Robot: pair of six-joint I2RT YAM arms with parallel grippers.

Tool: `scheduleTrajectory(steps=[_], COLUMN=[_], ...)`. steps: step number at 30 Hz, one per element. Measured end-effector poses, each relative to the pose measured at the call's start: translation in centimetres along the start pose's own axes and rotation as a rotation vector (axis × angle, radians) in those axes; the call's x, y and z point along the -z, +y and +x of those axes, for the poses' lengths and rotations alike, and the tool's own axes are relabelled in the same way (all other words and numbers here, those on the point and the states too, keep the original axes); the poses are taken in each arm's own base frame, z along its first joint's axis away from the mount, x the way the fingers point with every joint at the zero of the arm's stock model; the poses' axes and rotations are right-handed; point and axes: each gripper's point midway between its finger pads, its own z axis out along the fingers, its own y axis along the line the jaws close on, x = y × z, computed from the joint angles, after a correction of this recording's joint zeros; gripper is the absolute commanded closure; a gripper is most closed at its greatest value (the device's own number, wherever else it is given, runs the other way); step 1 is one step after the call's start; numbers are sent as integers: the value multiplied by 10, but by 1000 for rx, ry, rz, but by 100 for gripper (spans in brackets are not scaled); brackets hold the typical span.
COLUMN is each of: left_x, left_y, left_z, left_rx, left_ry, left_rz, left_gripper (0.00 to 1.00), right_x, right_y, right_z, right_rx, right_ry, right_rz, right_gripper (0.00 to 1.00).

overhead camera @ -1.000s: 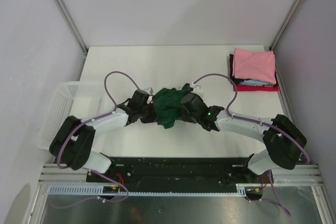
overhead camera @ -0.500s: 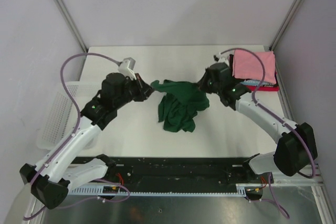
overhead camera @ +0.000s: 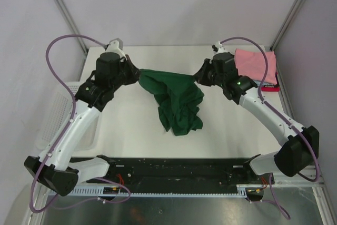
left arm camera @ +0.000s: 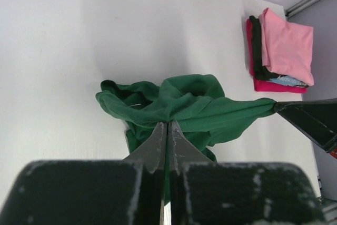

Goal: Fold and stack the t-shirts
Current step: Flatten out the tshirt

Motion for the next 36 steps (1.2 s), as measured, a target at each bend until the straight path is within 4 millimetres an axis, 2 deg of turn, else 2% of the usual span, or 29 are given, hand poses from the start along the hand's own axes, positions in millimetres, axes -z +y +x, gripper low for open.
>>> scheduleTrajectory(steps=[4,8,11,14,20,21,23,26,27,29,30,31,33,36], left_x=[8,15,15,11,8,8,8,6,5,1,-2,-5,-10,-15], left_y=[-12,-23,-27,-27,-24,-21,-13,11,21,38,45,54,70,87], left_z=[-18,-40,-48,-50,-57,-59,-63,-63,-60,-48,-41,-34,-22,-6], left_rx=[-5,-8,-12,-15,-12,-10,-3,13,17,19,16,15,14,10], left_ry=[-29,-76,-93,-94,-115,-123,-137,-150,-146,-122,-107,-95,-71,-38], left_rz=[27,54,61,54,22,11,-16,-87,-116,-168,-191,-221,-271,-324], left_gripper=[100,100,100,100,100,100,100,100,100,100,100,100,100,100], right_x=[9,33,51,64,82,85,87,79,72,53,45,36,29,30], right_y=[5,30,46,52,62,66,75,97,103,112,112,104,80,37], right_z=[-20,-68,-93,-97,-84,-78,-53,15,41,93,111,140,173,192], right_rx=[-11,5,21,31,41,42,45,70,84,115,125,149,165,176], right_ry=[-17,-110,-167,-177,-145,-137,-96,38,91,200,237,296,363,380], right_rz=[-18,-63,-95,-106,-132,-148,-185,-244,-252,-252,-240,-205,-130,-10], right_gripper=[100,100,100,100,100,100,100,97,89,65,54,45,36,36])
